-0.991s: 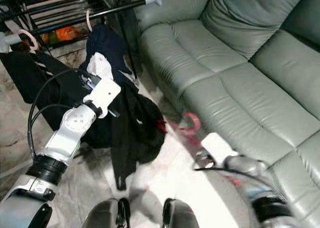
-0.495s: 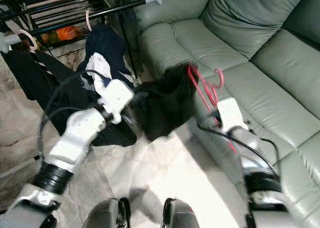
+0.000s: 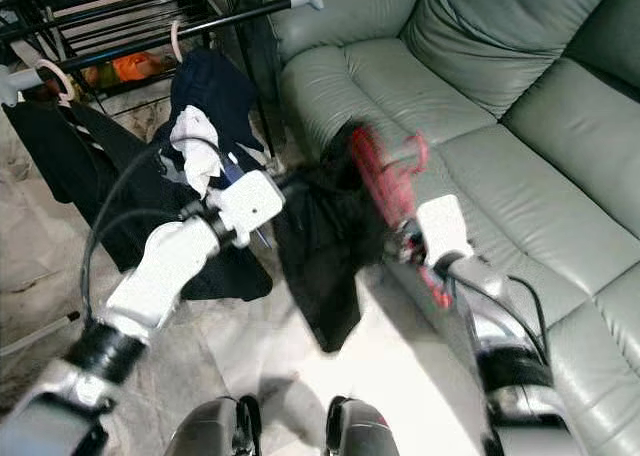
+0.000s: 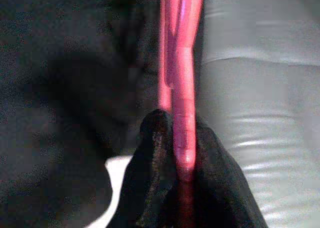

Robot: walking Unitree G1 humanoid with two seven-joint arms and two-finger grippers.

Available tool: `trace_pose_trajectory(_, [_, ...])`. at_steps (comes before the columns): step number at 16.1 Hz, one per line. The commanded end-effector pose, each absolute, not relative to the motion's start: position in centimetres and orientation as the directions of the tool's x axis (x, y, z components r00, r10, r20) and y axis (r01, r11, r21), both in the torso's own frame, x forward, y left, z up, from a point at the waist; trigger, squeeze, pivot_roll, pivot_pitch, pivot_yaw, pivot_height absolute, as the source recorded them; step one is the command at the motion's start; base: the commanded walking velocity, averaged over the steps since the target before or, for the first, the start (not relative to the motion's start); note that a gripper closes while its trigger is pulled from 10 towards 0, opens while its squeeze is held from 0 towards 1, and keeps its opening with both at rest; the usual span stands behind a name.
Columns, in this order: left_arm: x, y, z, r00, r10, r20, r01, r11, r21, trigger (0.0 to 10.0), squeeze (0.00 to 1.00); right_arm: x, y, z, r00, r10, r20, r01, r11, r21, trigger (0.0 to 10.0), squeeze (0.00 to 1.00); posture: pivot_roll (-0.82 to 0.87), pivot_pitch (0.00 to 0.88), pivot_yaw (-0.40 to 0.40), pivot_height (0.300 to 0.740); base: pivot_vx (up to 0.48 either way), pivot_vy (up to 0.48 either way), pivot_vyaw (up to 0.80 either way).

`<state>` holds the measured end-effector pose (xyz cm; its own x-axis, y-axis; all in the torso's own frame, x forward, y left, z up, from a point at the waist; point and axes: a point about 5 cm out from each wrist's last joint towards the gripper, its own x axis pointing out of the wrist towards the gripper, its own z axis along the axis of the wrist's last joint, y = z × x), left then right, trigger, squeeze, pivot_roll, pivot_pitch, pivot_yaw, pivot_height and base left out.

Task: Hang hanger

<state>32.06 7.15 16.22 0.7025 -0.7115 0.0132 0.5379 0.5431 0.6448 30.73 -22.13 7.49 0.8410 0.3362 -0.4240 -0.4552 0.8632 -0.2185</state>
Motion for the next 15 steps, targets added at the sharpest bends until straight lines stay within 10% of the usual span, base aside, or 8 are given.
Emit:
trace_pose_trajectory(1, [32.3, 7.6, 16.0, 0.708, -0.706, -0.001, 0.513, 0.513, 0.688, 10.0, 0.0, 29.8, -22.0, 7.3, 0.768, 0.417, -0.486, -0.568, 0.794, -0.218, 10.0, 0.0, -0.07, 0.119, 0.003, 0.74, 0.0, 0.0, 0.0])
trace_pose_trajectory(9, [33.2, 10.9, 11.8, 0.74, -0.658, -0.139, 0.542, 0.462, 0.702, 10.0, 0.0, 25.9, -24.2, 9.7, 0.398, 0.643, -0.655, -0.884, 0.46, -0.085, 10.0, 0.0, -0.08, 0.113, 0.016, 0.74, 0.0, 0.0, 0.0])
trace_pose_trajectory(15, [32.7, 11.0, 11.0, 0.698, -0.699, -0.154, 0.636, 0.506, 0.583, 10.0, 0.0, 26.7, -22.0, 10.2, 0.517, 0.679, -0.522, -0.833, 0.539, -0.126, 10.0, 0.0, -0.08, 0.121, 0.01, 0.74, 0.0, 0.0, 0.0])
